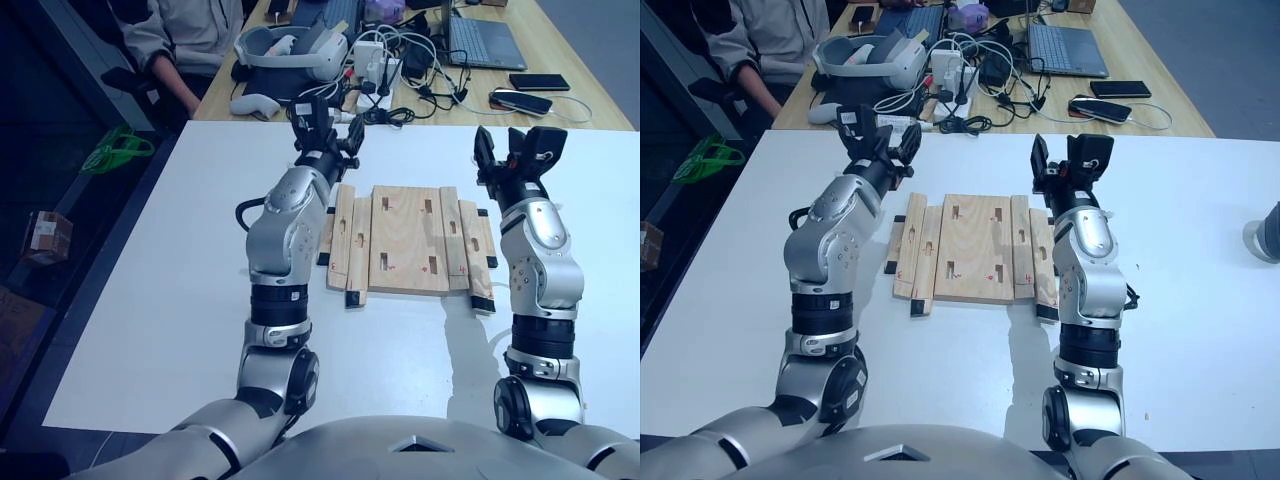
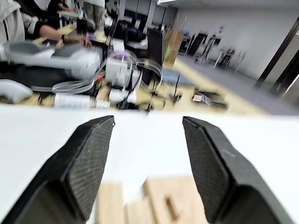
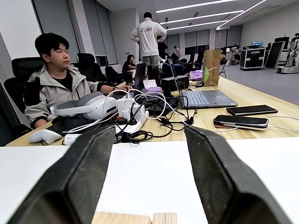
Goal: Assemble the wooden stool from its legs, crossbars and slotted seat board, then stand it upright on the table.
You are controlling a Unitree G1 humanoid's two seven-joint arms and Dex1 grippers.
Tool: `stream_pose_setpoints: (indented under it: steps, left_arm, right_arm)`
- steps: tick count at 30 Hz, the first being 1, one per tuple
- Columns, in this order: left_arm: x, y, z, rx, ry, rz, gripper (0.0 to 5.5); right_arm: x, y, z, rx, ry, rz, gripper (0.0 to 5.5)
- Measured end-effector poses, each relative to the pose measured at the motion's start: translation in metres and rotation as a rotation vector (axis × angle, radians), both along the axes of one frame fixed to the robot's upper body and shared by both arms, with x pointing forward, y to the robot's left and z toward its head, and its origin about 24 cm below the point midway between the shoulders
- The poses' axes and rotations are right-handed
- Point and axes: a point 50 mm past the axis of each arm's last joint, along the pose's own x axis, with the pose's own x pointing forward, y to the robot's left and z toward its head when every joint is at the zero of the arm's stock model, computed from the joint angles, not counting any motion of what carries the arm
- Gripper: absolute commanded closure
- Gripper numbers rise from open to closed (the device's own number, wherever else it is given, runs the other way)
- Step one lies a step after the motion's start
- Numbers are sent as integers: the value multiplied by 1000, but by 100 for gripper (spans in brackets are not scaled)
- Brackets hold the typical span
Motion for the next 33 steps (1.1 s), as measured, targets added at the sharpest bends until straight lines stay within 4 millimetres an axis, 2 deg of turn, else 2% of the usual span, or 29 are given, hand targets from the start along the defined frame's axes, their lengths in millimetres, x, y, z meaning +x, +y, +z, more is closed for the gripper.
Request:
stream_pose_setpoints:
  steps: [3, 6, 11, 15, 19, 24, 33]
  left_arm:
    - [-9, 26, -35, 200, 227, 8, 277]
    - [-14, 42, -47, 297, 344, 13, 277]
    - [-27, 31, -56, 374, 440, -132, 277]
    - [-39, 25, -62, 524, 443, -251, 277]
    - [-40, 32, -64, 603, 428, -237, 277]
    - [-32, 41, -60, 530, 421, -127, 277]
    - [-39, 24, -68, 567, 416, -204, 277]
  right_arm:
    - [-4, -3, -10, 0, 41, -6, 270]
    - [-5, -2, -12, 1, 47, -4, 270]
    - [-5, 2, -13, 5, 51, 5, 270]
    - [-5, 2, -14, 7, 59, 3, 270]
    - [-5, 1, -13, 9, 63, -6, 270]
    - [-5, 2, -14, 11, 68, -8, 270]
    - [-6, 2, -13, 14, 74, 7, 270]
